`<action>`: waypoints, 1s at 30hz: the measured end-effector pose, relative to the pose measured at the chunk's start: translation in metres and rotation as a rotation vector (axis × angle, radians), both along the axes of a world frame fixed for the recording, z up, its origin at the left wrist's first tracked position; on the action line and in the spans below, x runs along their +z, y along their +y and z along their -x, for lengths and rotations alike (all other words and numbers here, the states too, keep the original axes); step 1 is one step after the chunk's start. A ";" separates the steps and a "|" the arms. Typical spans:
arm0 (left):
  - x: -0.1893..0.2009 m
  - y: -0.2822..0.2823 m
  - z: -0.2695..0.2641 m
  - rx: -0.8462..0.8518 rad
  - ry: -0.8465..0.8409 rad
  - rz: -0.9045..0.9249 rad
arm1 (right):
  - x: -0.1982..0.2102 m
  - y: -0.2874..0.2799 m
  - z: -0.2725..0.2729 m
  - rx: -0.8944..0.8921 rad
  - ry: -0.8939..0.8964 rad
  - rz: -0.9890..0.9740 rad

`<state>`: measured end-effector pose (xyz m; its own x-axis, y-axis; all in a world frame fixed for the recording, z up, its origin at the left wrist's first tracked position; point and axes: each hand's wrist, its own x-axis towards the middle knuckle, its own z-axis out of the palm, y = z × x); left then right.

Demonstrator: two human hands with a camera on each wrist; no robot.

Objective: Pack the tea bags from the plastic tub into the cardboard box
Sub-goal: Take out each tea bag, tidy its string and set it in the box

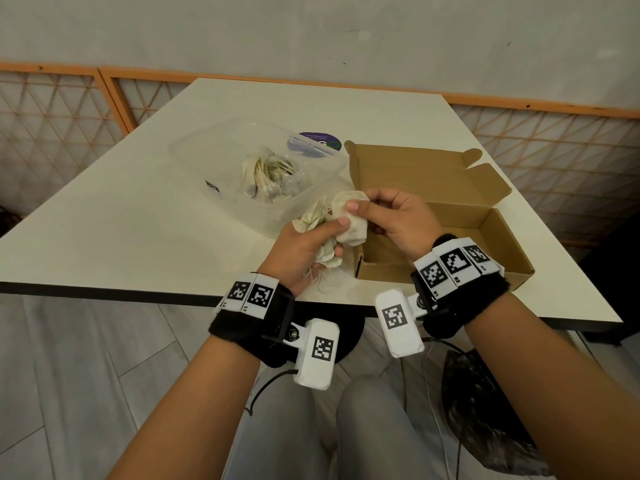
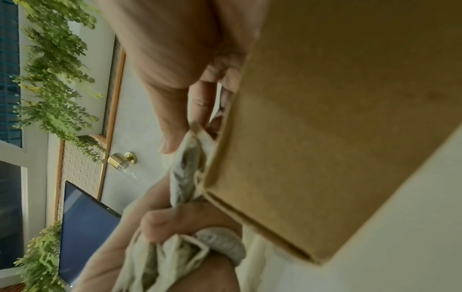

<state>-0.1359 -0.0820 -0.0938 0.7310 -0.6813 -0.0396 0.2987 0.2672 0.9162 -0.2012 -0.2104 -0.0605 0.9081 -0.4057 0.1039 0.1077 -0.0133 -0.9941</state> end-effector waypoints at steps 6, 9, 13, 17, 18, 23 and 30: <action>0.002 0.000 0.002 0.015 0.002 -0.012 | 0.009 -0.004 0.002 -0.043 0.043 -0.040; 0.002 -0.001 -0.001 0.007 0.042 0.022 | 0.029 -0.024 0.004 -0.152 0.118 0.123; 0.001 -0.001 -0.005 0.014 0.124 0.060 | 0.061 -0.053 0.006 -0.128 0.241 0.406; 0.003 0.000 -0.006 -0.004 0.180 0.086 | 0.063 -0.055 -0.009 0.099 0.504 0.451; 0.003 0.001 -0.006 -0.006 0.183 0.091 | 0.058 -0.053 -0.012 0.123 0.583 0.466; 0.003 0.002 -0.006 -0.026 0.189 0.086 | 0.041 -0.053 -0.021 0.016 0.664 0.511; 0.004 0.003 -0.006 -0.033 0.199 0.078 | 0.046 -0.053 -0.023 -0.036 0.684 0.370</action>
<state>-0.1304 -0.0792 -0.0902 0.6914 -0.7112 -0.1271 0.4812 0.3221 0.8153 -0.1780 -0.2633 -0.0147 0.8060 -0.4843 -0.3403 -0.5346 -0.3489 -0.7697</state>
